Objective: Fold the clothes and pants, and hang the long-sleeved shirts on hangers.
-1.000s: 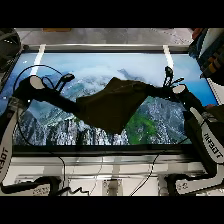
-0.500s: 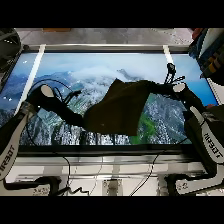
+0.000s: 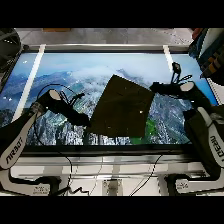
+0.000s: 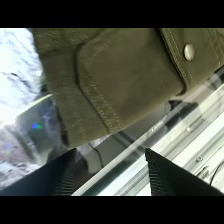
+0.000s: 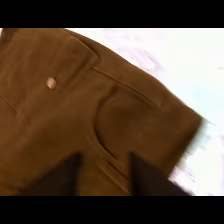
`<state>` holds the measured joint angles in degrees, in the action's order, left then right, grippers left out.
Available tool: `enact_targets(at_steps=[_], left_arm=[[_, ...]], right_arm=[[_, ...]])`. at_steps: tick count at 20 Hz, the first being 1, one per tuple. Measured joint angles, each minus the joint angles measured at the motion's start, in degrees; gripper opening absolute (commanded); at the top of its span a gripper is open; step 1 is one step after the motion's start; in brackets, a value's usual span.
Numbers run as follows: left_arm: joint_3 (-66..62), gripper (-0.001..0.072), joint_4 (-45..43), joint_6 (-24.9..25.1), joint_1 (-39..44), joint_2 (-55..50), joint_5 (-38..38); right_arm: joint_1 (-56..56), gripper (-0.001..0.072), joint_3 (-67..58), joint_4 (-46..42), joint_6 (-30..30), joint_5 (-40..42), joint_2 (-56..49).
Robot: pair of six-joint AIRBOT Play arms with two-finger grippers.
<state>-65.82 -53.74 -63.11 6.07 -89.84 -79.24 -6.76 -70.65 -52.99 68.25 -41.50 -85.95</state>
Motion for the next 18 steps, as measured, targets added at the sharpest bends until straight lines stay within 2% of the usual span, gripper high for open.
enact_targets(at_steps=[1, 2, 7, 8, 9, 10, 11, 12, 15, 17, 18], left_arm=[[0.0, 0.0029, 0.09, 0.09, -1.27, 0.63, 0.57], [0.0, 0.0028, 0.07, 0.55, -2.64, 1.44, 1.31], [0.0, 0.0027, -2.08, 3.85, -10.54, 10.12, 5.4], [0.07, 0.0028, -4.44, 3.91, -11.69, 12.61, 7.67], [0.17, 0.0043, -6.49, 3.52, -12.59, 14.82, 10.47], [0.35, 0.0228, -8.31, 3.39, -13.33, 16.98, 12.96], [0.46, 0.0536, -9.11, 3.23, -13.73, 18.49, 14.45], [0.68, 0.0663, -9.64, 3.06, -13.94, 19.63, 15.39], [2.64, 0.066, -9.33, 2.75, -14.14, 20.68, 15.39], [5.18, 0.066, -9.05, 2.6, -14.14, 20.65, 14.82], [6.67, 0.066, -9.01, 2.54, -14.14, 20.61, 14.73]], right_arm=[[-2.19, 0.0092, 0.0, -1.57, -0.46, -3.32, 1.53], [-4.39, 0.0051, 0.0, -2.99, -1.42, -7.32, 3.06], [-15.76, 0.0051, 6.1, -5.46, -9.16, -29.79, 10.97], [-17.29, 0.0052, 9.25, -4.68, -10.38, -32.87, 12.61], [-18.51, 0.0097, 13.18, -2.91, -11.43, -35.52, 14.56], [-19.21, 0.027, 17.22, -1.01, -12.33, -36.96, 16.17], [-19.52, 0.042, 21.66, 1.07, -13.29, -37.73, 17.75], [-19.45, 0.0425, 25.66, 3.37, -14.05, -37.79, 18.95], [-16.92, 0.0461, 36.17, 8.41, -15.23, -33.7, 20.65], [-14.01, 0.0528, 40.5, 10.67, -15.37, -30.32, 20.68], [-12.41, 0.0528, 41.79, 11.5, -15.32, -28.39, 20.44]])
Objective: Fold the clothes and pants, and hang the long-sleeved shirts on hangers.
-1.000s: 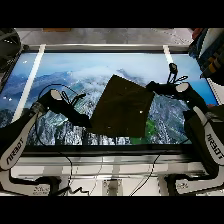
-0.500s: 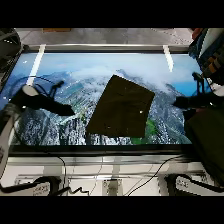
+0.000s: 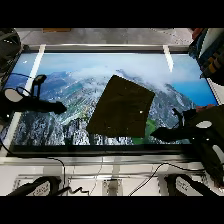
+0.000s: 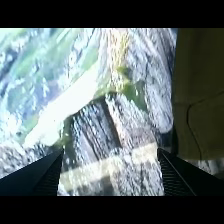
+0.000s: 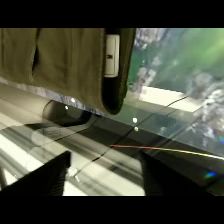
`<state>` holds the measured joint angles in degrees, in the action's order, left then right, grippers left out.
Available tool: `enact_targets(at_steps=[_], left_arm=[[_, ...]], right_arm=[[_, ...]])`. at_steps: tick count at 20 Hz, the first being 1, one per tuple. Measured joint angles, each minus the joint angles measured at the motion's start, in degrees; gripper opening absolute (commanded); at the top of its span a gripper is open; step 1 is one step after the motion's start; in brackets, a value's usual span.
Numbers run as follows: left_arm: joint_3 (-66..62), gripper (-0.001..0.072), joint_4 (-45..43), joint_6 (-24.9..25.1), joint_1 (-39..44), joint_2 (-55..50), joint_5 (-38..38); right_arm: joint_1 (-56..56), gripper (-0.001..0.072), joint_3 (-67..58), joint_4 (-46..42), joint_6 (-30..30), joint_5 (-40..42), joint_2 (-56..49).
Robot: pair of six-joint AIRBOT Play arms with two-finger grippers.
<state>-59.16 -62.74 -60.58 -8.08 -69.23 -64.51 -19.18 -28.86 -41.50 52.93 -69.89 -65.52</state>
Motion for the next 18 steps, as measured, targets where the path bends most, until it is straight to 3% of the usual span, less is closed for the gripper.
enact_targets(at_steps=[9, 10, 12, 13, 17, 18], left_arm=[[7.21, 0.066, 1.03, -0.11, 0.24, -0.09, -0.24], [7.43, 0.066, 1.46, -0.11, 0.24, -0.09, 0.09], [7.8, 0.0657, 2.19, -0.11, 0.22, -0.28, 0.74], [7.91, 0.0641, 2.8, -0.11, 0.24, -0.55, 0.98], [8.15, 0.0642, 5.55, 1.55, 0.76, -2.89, 1.33], [8.17, 0.0642, 6.12, 2.27, 1.33, -3.82, 1.29]], right_arm=[[9.6, 0.05, 3.37, 8.76, 5.22, 14.27, -6.03], [9.84, 0.0473, 3.41, 10.19, 4.72, 14.84, -6.86], [10.12, 0.0343, 3.48, 12.81, 2.95, 16.11, -8.46], [10.19, 0.0324, 3.5, 13.81, 2.14, 16.63, -9.07], [10.36, 0.0335, 3.52, 16.22, -0.02, 16.9, -10.16], [10.36, 0.0377, 3.52, 16.52, -0.33, 16.83, -10.29]])
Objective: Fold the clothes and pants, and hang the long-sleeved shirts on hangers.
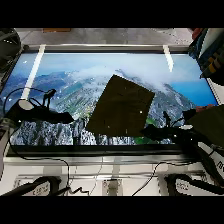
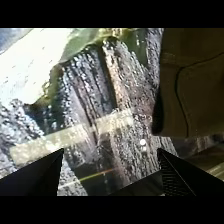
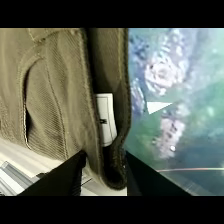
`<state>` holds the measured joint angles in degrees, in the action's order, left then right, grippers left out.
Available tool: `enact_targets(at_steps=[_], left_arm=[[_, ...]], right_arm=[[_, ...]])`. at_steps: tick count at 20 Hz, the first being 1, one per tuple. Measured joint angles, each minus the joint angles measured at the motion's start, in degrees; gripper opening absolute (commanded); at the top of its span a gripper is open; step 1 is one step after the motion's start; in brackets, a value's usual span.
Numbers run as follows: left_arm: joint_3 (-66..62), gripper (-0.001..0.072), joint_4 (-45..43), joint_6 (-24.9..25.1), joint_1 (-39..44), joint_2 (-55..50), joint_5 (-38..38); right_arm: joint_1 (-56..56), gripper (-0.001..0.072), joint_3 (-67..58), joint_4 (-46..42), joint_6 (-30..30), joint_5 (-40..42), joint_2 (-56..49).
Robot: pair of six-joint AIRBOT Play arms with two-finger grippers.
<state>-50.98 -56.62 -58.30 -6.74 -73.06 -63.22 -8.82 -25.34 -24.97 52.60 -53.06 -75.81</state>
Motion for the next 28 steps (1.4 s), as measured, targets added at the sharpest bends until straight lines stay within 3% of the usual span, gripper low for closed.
enact_targets(at_steps=[1, 4, 5, 6, 7, 12, 18, 19, 20, 23, 25, 26, 28], left_arm=[[0.02, 0.0642, 0.26, 0.55, 0.7, -1.07, -0.11], [0.04, 0.0643, 0.98, 1.97, 3.04, -4.35, -0.24], [0.04, 0.0643, 1.09, 2.36, 3.82, -5.38, -0.26], [0.04, 0.0643, 1.14, 2.62, 4.48, -6.27, -0.28], [0.04, 0.0644, 1.25, 2.78, 5.03, -7.06, -0.26], [0.04, 0.0642, 2.08, 3.3, 6.36, -9.22, 2.38], [-0.02, 0.0627, 6.32, 8.37, 10.56, -11.96, 3.72], [-0.02, 0.0522, 6.45, 9.07, 11.45, -12.52, 3.76], [-0.02, 0.0471, 6.6, 9.55, 12.39, -13.22, 4.17], [0.0, 0.0454, 6.99, 10.95, 14.75, -14.49, 4.28], [-0.11, 0.0162, 6.73, 12.02, 15.74, -15.02, 4.35], [-0.35, 0.0075, 6.29, 12.31, 15.96, -15.19, 4.24], [-1.73, 0.003, 5.44, 13.0, 16.11, -15.32, 2.56]], right_arm=[[0.02, 0.0417, 0.0, 0.33, -0.24, -0.22, -0.11], [0.02, 0.0414, 0.0, 0.85, -0.66, -1.03, -0.24], [0.02, 0.038, 0.02, 0.9, -0.72, -1.44, -0.28], [0.02, 0.0256, 0.02, 0.94, -0.76, -1.75, -0.28], [0.04, 0.0062, 0.13, 0.76, -0.81, -1.64, -0.33], [0.04, 0.0051, 0.07, 2.34, -0.96, -2.62, -0.24], [0.04, 0.0051, 0.07, 3.23, -1.16, -2.95, -0.11], [0.04, 0.0051, 0.07, 3.26, -1.18, -2.97, -0.11], [0.04, 0.0051, 0.07, 3.28, -1.2, -2.99, -0.11], [0.04, 0.0051, -0.02, 3.28, -1.64, -3.17, -0.11], [0.04, 0.005, -0.68, 3.28, -2.56, -4.13, -0.11], [0.04, 0.005, -1.31, 3.28, -3.13, -5.16, -0.11], [0.04, 0.0051, -3.41, 3.26, -4.26, -7.61, -0.09]])
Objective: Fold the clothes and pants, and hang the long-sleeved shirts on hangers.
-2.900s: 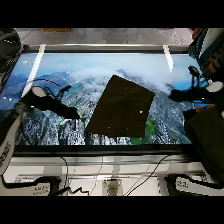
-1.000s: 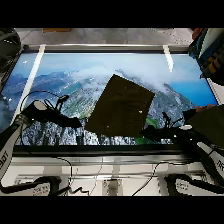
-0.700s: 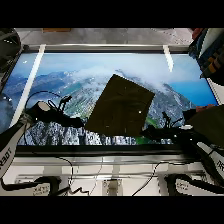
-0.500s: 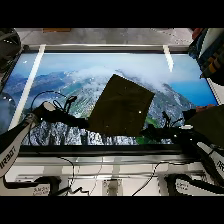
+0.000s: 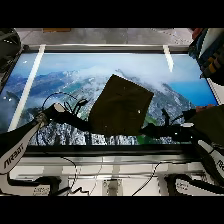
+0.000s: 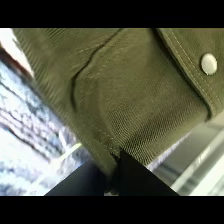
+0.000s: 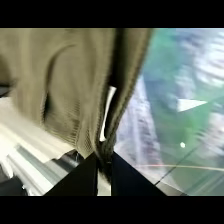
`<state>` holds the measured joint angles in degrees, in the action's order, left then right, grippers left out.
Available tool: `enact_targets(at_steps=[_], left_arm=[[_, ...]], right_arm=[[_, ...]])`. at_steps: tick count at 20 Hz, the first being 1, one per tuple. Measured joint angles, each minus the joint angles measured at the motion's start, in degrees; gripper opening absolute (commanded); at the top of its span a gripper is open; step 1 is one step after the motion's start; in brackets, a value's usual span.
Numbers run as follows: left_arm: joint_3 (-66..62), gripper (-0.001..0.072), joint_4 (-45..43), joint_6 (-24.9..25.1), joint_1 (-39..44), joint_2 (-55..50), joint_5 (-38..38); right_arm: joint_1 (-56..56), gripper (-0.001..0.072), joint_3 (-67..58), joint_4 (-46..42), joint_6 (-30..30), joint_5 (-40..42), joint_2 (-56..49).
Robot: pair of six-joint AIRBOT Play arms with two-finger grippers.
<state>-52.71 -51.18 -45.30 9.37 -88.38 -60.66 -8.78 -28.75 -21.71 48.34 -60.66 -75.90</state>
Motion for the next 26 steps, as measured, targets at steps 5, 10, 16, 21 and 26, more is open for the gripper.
enact_targets(at_steps=[5, 10, 16, 21, 26], left_arm=[[-9.97, 0.003, 0.22, 1.64, -2.62, 1.7, -8.81], [-23.3, 0.003, 1.11, 0.74, -8.15, 8.26, -16.41], [-30.51, 0.003, 6.25, -0.35, -13.16, 24.39, -18.01], [-31.61, 0.0029, 8.92, -0.59, -14.25, 40.59, -15.54], [-31.15, 0.0028, 9.31, -11.21, -14.4, 49.77, -11.43]], right_arm=[[0.0, 0.0049, -8.81, -0.31, -1.2, -7.63, 0.26], [0.0, 0.0049, -19.93, -0.72, -0.7, -11.87, 5.62], [2.43, 0.0049, -32.22, -0.22, 7.23, -11.06, 20.13], [6.95, 0.005, -37.22, 0.61, 17.31, -7.21, 34.03], [9.11, 0.005, -38.14, -2.21, 30.01, -2.12, 42.69]])
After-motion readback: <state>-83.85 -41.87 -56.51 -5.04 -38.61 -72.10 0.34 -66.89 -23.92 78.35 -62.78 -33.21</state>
